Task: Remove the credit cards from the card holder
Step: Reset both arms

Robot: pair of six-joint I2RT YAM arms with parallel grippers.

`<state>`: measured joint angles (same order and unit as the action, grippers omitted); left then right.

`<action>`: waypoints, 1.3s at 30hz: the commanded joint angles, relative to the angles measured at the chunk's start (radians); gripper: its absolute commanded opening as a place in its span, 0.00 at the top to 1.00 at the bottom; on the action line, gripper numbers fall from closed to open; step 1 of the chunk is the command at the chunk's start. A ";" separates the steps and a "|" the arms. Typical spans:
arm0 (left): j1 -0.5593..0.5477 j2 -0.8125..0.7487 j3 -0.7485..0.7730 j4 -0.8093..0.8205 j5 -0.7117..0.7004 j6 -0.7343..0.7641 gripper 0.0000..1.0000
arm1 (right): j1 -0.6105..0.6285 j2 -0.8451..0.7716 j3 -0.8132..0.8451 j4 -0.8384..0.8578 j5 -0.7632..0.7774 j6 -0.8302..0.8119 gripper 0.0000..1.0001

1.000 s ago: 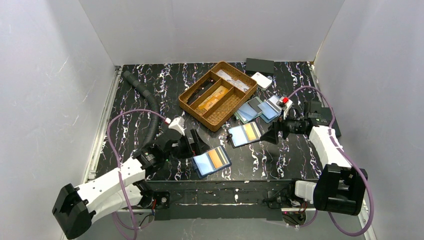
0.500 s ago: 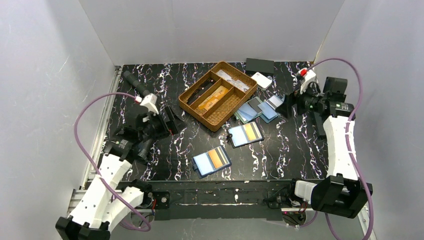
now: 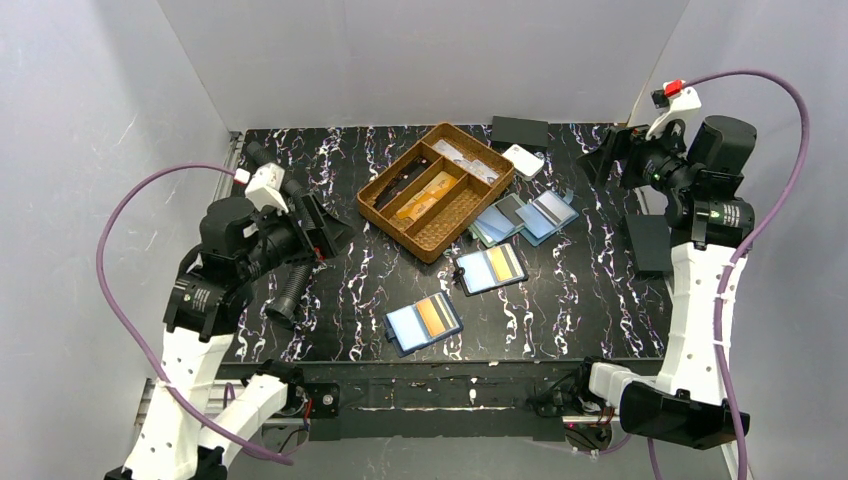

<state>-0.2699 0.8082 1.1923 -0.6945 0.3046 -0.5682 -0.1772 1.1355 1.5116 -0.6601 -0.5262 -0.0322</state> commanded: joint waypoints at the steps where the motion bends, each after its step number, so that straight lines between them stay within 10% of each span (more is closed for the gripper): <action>1: 0.005 -0.028 0.051 -0.048 0.024 0.002 0.01 | -0.005 -0.031 0.037 0.000 -0.011 0.060 0.00; 39: 0.006 -0.111 0.045 -0.095 0.006 -0.003 0.01 | -0.006 -0.164 -0.021 0.053 0.110 0.147 0.00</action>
<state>-0.2699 0.7029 1.2243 -0.7708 0.3218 -0.6018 -0.1772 0.9939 1.5021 -0.6502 -0.4282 0.1024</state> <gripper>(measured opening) 0.992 0.997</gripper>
